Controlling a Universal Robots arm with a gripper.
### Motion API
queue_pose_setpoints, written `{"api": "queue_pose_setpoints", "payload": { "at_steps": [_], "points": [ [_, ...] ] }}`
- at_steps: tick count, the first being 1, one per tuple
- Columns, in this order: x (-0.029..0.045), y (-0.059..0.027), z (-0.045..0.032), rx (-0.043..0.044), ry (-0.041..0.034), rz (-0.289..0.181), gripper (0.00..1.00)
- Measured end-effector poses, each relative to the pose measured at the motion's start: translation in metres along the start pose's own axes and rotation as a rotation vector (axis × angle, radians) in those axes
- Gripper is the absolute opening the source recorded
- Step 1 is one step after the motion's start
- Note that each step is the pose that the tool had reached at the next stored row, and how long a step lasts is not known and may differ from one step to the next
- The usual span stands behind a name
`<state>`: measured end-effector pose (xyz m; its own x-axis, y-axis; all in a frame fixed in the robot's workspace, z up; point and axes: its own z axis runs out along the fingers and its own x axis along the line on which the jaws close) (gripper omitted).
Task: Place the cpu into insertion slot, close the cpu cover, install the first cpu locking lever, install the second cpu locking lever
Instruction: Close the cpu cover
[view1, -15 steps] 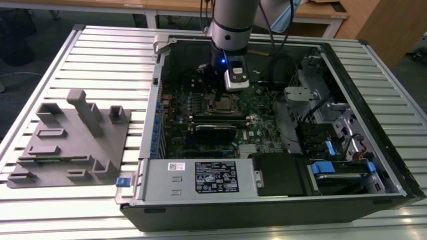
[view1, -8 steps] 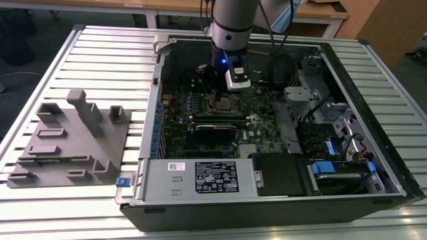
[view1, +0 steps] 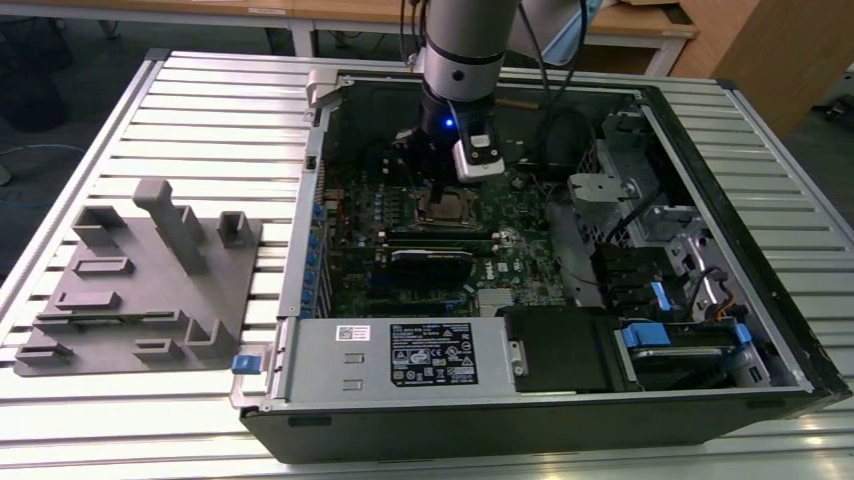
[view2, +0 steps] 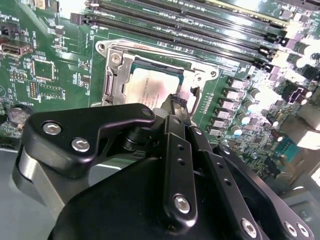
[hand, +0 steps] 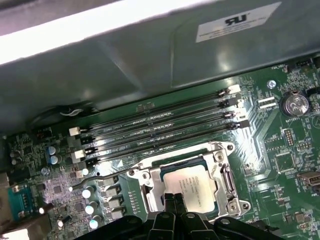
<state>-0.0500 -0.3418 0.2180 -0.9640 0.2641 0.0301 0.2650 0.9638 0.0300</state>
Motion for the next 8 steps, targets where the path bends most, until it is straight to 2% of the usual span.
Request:
{"api": "queue_pose_setpoints", "payload": {
  "at_steps": [2, 8],
  "points": [
    [0.0, 0.0, 0.0, -0.0001, -0.0008, -0.017, 0.11],
    [0.0002, -0.0001, 0.0002, -0.0001, -0.0027, -0.02, 0.11]
  ]
}}
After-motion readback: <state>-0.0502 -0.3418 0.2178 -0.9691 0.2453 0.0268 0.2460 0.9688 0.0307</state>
